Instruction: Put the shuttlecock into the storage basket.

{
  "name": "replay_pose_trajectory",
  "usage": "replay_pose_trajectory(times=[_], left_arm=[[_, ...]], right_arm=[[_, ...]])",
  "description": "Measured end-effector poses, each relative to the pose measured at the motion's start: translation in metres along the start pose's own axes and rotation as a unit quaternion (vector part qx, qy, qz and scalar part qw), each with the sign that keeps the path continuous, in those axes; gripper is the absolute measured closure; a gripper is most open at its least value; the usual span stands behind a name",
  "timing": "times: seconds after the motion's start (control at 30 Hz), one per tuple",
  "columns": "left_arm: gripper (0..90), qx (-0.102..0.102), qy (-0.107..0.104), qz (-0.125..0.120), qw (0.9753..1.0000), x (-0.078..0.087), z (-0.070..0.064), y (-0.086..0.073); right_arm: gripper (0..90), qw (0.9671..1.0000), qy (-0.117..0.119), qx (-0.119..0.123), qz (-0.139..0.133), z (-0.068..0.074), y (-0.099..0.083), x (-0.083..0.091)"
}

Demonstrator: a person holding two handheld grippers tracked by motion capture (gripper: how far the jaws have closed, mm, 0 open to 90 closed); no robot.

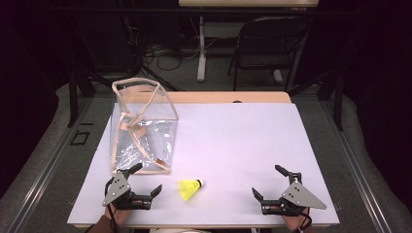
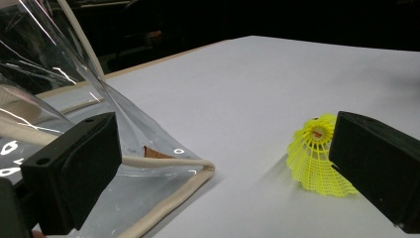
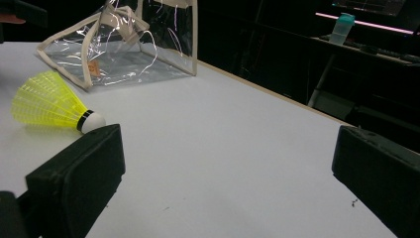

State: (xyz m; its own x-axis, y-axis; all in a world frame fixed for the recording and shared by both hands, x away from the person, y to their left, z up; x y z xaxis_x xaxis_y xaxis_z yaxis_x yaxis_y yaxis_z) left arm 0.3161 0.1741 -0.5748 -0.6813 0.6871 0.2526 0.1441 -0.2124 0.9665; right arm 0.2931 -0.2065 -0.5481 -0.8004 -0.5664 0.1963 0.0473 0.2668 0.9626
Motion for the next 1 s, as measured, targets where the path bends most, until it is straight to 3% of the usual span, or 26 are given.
replay_pose_trajectory(times=[0.4,0.6,1.0], left_arm=[[0.0,-0.004,-0.007,0.003,1.0,-0.002,0.001,0.002],[0.0,-0.005,-0.025,0.024,0.9994,-0.006,0.0,0.005],[0.0,-0.016,-0.036,0.041,0.9984,-0.014,-0.003,0.014]], right_arm=[[0.0,1.0,0.008,0.001,0.004,0.002,0.0,-0.002],[0.0,0.9999,0.015,0.0,0.009,0.004,-0.001,-0.003],[0.0,0.9997,0.022,0.002,0.013,0.006,-0.001,-0.006]])
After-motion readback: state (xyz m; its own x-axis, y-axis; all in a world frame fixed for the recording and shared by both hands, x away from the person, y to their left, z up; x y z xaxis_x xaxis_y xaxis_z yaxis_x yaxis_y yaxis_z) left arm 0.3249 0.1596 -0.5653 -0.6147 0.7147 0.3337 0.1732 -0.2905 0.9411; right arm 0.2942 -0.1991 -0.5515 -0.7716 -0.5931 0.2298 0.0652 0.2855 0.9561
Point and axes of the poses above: each handheld gripper's, and its own axes: x roughly backward along the jaws, y roughly out of its top, z roughly to its left, the point moved 8 cm from there along -x, roughly forward along the jaws, and after that the axes turned 2 degrees about z, right-handed, at the moved point
